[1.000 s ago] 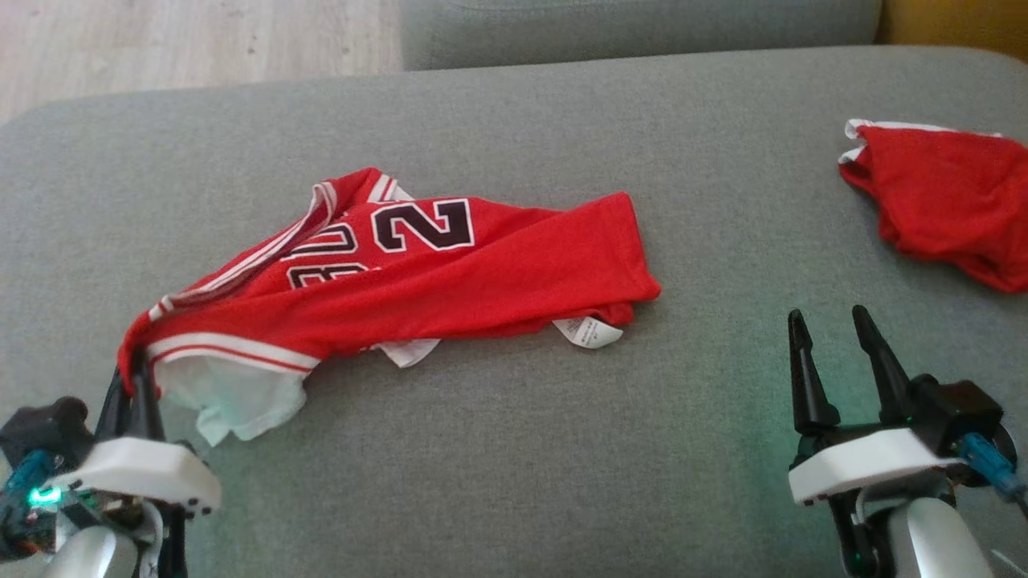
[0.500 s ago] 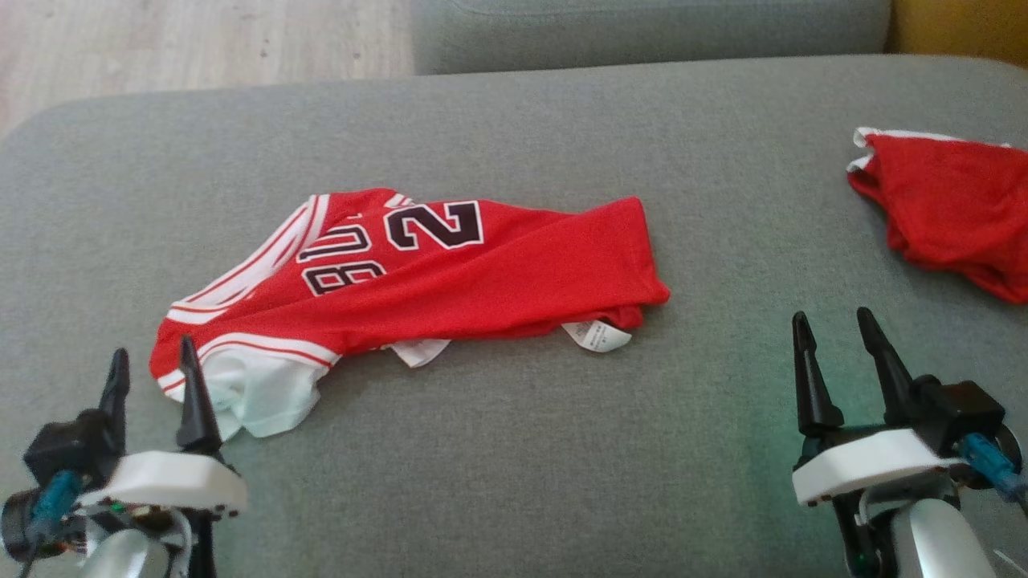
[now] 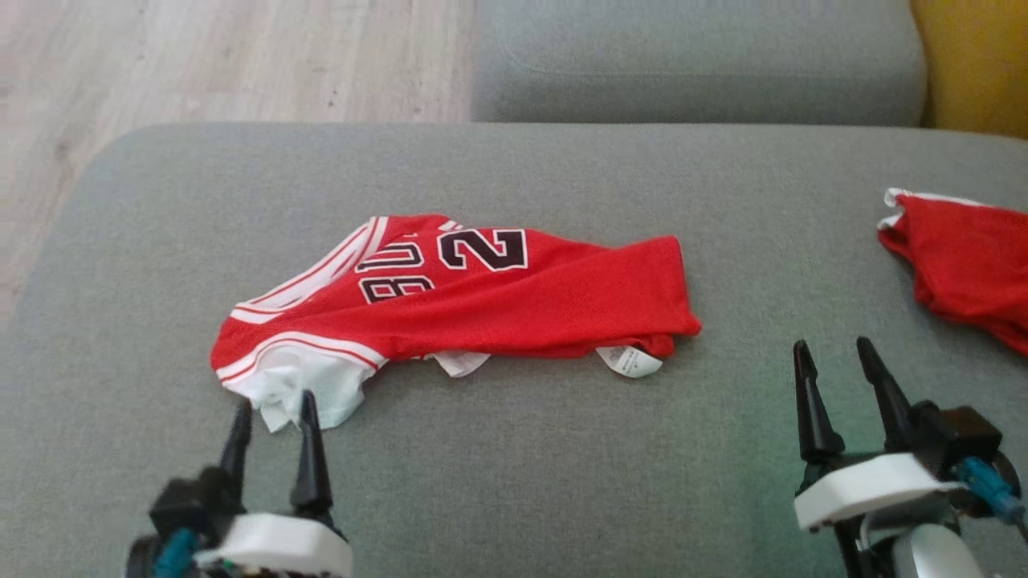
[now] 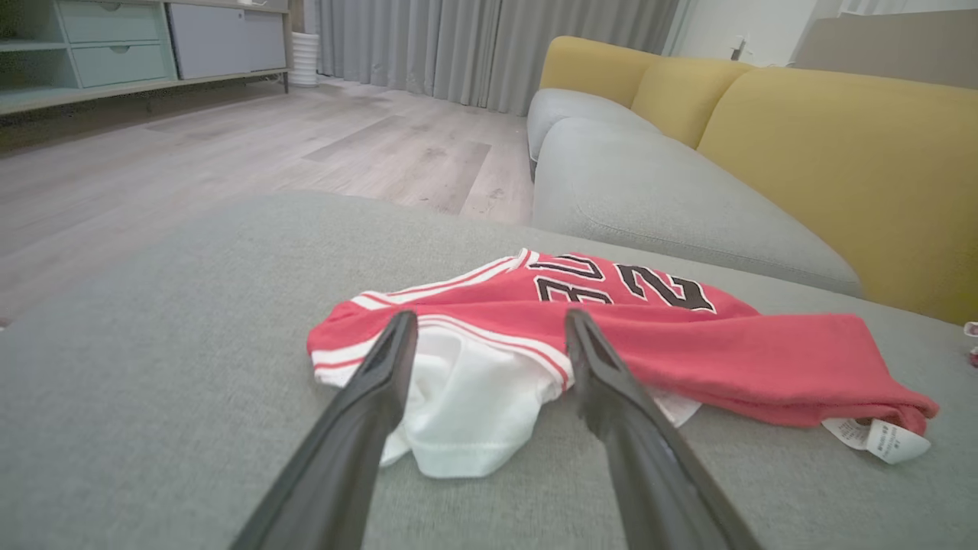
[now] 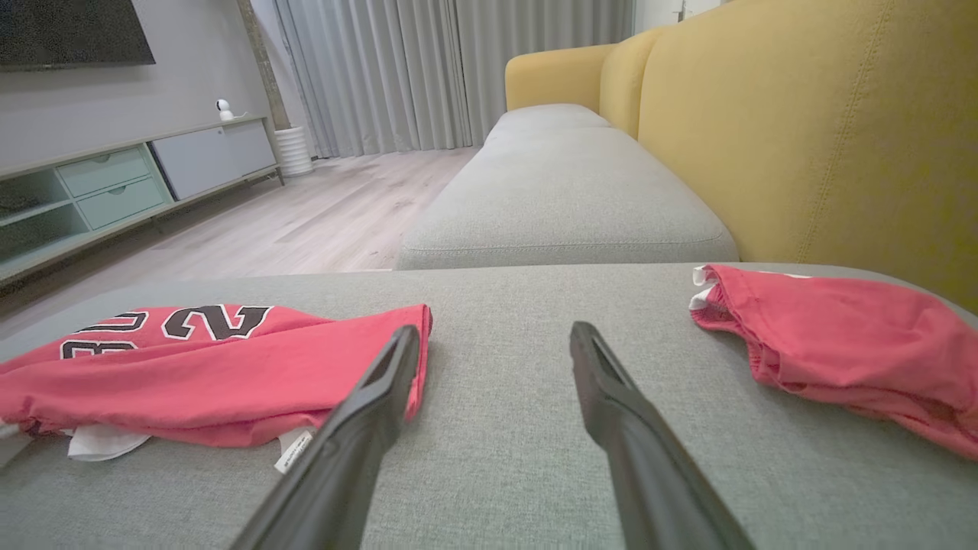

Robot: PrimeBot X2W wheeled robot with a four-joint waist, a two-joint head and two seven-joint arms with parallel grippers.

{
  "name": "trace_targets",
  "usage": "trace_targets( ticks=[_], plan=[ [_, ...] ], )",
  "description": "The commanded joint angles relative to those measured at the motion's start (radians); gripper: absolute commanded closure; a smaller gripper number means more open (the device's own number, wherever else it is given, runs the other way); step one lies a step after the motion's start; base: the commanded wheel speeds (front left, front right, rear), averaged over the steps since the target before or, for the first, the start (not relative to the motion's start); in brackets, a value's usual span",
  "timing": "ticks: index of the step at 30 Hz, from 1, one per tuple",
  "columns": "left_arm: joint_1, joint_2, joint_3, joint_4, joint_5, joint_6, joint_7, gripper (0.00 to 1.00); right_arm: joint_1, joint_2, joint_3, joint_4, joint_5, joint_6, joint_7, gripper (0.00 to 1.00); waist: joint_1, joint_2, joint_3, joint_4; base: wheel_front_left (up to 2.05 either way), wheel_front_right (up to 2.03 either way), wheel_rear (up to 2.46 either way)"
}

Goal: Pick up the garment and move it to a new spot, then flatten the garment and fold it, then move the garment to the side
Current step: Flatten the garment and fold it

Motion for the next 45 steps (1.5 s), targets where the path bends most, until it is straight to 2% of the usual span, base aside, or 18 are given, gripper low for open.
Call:
trace_targets(
  ticks=[1,9,24,38,45],
  plan=[
    [-0.03,0.001,0.024,-0.019,0.003,0.0,-0.018,0.0,-0.015,-0.005,0.022,-0.026,0.009,-0.001,-0.011,0.0,0.0001,-0.0001,-0.016,0.011,0.0,0.0,0.0],
    [-0.023,-0.03,-0.008,0.03,0.013,-0.007,-0.038,0.0,0.005,-0.005,0.03,-0.016,0.018,-0.001,-0.017,0.0,0.0001,-0.0001,-0.031,0.016,0.0,0.0,0.0],
    [-0.036,-0.031,0.003,0.063,-0.002,-0.006,-0.044,0.0,0.003,-0.005,0.037,-0.021,0.018,-0.001,-0.015,0.0,0.0001,-0.0001,-0.015,0.015,0.0,0.0,0.0],
    [-0.16,-0.021,0.075,0.21,-0.051,0.054,0.044,0.0,-0.069,-0.005,0.062,-0.069,-0.014,-0.001,0.011,0.0,0.0001,-0.0001,0.131,0.006,0.0,0.0,0.0],
    [-0.219,-0.019,0.076,0.283,-0.073,0.05,0.103,0.0,-0.121,-0.005,0.088,-0.082,-0.032,-0.001,0.022,0.0,0.0001,-0.0001,0.199,-0.009,0.0,0.0,0.0]
  ],
)
